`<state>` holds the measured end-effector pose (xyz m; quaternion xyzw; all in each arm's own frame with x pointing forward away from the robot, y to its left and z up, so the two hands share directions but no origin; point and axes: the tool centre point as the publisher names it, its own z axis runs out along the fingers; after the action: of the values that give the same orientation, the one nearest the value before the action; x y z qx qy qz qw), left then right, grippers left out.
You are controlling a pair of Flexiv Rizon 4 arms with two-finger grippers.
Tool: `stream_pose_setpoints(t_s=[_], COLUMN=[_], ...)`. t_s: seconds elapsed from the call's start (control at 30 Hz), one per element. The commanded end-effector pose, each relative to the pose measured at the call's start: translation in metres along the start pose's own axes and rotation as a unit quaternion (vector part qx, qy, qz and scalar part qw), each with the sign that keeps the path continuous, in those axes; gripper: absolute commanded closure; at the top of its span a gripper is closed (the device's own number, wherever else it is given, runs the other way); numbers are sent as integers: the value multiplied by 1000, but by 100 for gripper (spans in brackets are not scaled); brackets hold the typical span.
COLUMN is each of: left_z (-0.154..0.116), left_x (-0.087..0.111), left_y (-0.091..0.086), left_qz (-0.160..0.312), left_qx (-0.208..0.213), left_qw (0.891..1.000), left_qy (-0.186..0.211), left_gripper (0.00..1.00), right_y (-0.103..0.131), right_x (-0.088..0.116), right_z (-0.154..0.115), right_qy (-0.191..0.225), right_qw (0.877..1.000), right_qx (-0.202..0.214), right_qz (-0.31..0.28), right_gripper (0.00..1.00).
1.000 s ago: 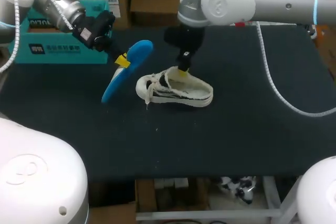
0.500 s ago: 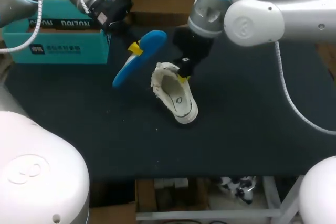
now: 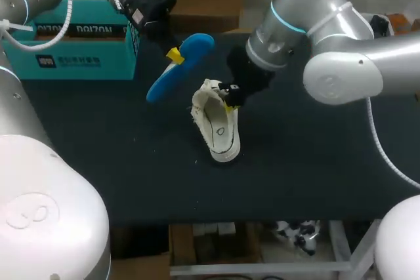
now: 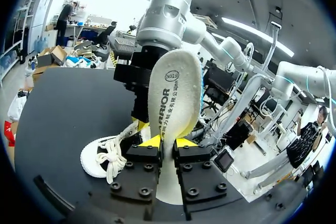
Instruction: Open the shoe tongue, take the insole out of the shoe, put the insole back into the shoe, and pack the shoe into the shoebox
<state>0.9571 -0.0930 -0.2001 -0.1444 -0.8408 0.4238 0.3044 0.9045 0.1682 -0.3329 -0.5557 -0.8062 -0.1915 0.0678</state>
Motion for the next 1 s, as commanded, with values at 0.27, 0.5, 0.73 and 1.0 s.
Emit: stream_pose_setpoints(t_s=[0.27, 0.5, 0.73, 1.0], left_z=[-4, -4, 4, 5], left_x=[-12, 4, 20, 23], left_y=[11, 5, -16, -22], left_qz=[-1, 37, 68, 57], left_qx=[16, 6, 9, 11], left_qw=[992, 990, 984, 985], left_qy=[127, 133, 166, 162], left_gripper=[100, 100, 100, 100], right_y=[1, 0, -2, -2], right_x=[-27, -34, -36, -36], right_z=[-1, -29, -64, -64], right_qy=[23, 18, 6, 6], right_qw=[997, 998, 999, 999], right_qx=[-80, -57, -38, -38], right_qz=[6, 16, 31, 31], right_gripper=[0, 0, 0, 0])
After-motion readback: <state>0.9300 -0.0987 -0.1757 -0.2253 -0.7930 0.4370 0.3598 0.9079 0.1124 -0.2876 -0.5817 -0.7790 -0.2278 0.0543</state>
